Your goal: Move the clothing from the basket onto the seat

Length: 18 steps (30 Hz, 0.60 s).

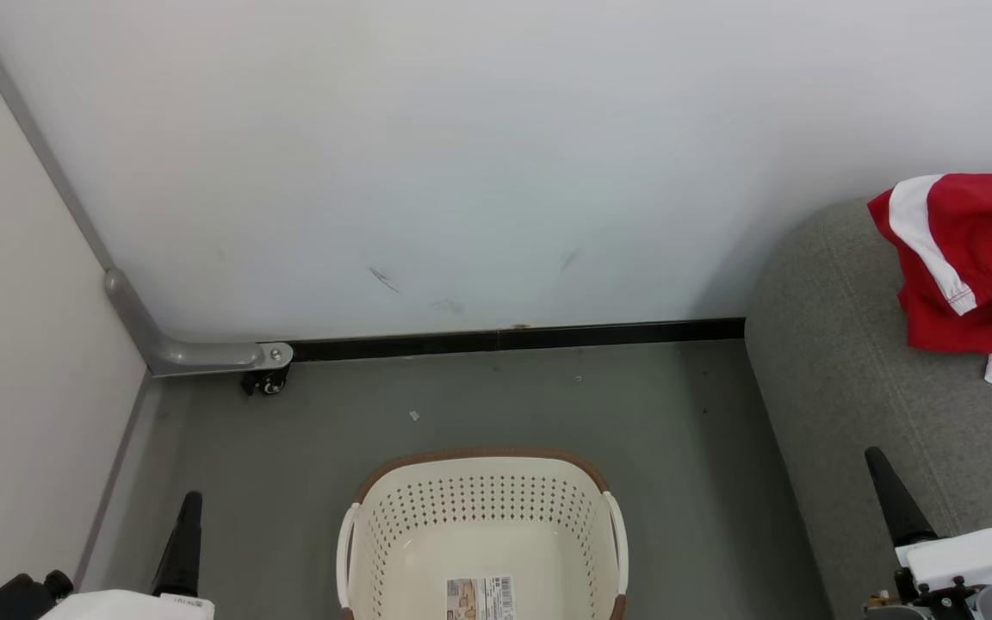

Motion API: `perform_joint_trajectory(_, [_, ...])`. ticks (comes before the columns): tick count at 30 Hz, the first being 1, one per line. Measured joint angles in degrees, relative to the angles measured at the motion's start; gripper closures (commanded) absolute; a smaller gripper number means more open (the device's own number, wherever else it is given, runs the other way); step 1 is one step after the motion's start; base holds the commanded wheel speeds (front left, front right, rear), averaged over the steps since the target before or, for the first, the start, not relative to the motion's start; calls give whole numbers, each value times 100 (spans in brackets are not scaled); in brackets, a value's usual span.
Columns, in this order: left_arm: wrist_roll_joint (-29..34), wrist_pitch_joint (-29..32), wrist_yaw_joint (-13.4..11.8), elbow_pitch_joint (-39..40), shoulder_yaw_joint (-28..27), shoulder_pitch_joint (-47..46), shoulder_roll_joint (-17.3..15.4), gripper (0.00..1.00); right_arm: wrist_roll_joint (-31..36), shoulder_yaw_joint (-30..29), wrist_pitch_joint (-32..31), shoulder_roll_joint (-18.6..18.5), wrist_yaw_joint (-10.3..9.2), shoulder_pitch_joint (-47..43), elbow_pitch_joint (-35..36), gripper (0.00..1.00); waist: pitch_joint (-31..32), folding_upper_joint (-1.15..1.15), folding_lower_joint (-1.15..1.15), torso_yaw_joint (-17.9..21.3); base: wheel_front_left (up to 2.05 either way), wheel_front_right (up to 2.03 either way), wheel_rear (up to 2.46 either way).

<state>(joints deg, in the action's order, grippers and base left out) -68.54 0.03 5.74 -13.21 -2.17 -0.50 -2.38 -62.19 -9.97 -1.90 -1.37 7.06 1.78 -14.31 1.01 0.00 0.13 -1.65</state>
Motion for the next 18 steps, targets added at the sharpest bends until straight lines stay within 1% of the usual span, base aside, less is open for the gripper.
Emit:
perform_joint_trajectory(4, [-257, 100, 3, -27, -33, -27, 2, 100, -355, 13, -74, -4, 0, 30, -43, 100, -23, 0, -5, 21, 0, 0, 0])
perform_joint_trajectory(18, [-1083, 328, 54, -105, -126, -152, 19, 100, -1366, 51, -230, -26, 0, 113, -85, 100, -67, 0, -9, 79, 0, 0, 0])
